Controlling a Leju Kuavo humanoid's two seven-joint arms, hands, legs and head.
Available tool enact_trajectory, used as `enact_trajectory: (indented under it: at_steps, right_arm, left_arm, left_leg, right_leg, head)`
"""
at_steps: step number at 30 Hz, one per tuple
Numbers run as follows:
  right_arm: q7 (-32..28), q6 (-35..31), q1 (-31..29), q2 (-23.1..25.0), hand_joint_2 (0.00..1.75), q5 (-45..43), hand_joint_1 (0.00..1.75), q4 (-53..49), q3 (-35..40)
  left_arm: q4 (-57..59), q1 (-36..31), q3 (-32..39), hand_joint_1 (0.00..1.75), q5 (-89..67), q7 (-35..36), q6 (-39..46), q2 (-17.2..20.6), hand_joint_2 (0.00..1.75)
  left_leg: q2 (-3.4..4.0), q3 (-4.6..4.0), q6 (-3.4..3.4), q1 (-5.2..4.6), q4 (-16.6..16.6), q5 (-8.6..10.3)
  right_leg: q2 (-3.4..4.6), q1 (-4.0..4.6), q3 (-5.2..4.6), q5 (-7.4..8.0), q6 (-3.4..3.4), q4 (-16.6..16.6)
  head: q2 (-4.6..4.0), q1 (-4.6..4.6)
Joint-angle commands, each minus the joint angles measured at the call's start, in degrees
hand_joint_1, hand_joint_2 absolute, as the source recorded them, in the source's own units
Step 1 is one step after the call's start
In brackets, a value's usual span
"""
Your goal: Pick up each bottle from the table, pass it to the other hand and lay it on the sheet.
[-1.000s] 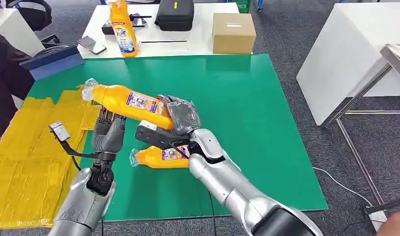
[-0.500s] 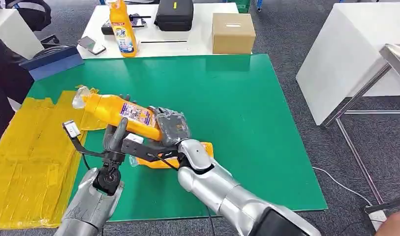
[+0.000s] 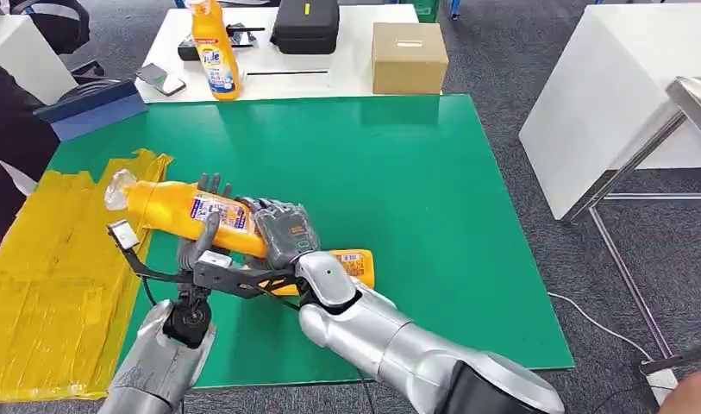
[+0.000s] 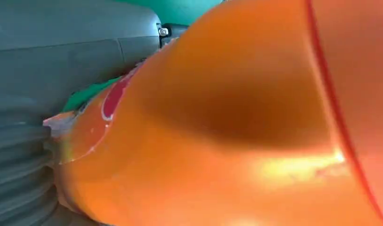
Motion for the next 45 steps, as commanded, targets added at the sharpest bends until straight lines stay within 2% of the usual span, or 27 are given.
enact_trajectory:
  at_steps: [1, 19, 20, 45]
  right_arm:
    - [-2.1, 1.1, -0.2, -0.3, 1.75, -1.5, 1.71, 2.3, 8.3]
    - [-3.6, 0.4, 0.3, -0.3, 1.75, -1.6, 1.71, 4.7, 7.2]
    - [-3.8, 0.2, 0.3, -0.3, 1.75, -1.4, 1.73, 4.8, 7.1]
    - [-4.3, 0.7, 0.5, -0.3, 1.75, -1.1, 1.71, 5.0, 6.8]
  left_arm:
    - [0.3, -4.6, 4.2, 0.0, -0.1, -1.4, 1.1, 1.5, 1.75]
    - [2.4, -5.6, 7.3, 0.0, 1.1, -2.6, -0.7, 3.1, 1.75]
    - [2.3, -5.3, 7.1, 1.75, 0.4, -3.0, -1.4, 2.8, 1.75]
    - [0.9, -4.9, 7.3, 1.75, -1.2, -1.4, -4.6, 1.5, 1.75]
  left_leg:
    - [-0.03, 0.15, -0.11, 0.04, 0.0, -0.05]
    - [-0.08, 0.1, -0.1, 0.06, 0.0, -0.02]
    - [-0.07, 0.13, -0.1, 0.05, 0.0, -0.03]
    - [-0.11, 0.05, -0.05, 0.03, 0.0, 0.02]
  right_leg:
    - [-0.09, 0.05, 0.19, -0.06, -0.08, 0.0]
    - [-0.12, 0.07, 0.15, -0.04, -0.08, 0.0]
    - [-0.11, 0.05, 0.17, -0.04, -0.07, 0.0]
    - [-0.14, 0.03, 0.07, -0.01, -0.04, 0.0]
  head:
    - [0.0, 0.0]
    - [0.0, 0.02]
    - [0.0, 0.0]
    - [0.0, 0.0]
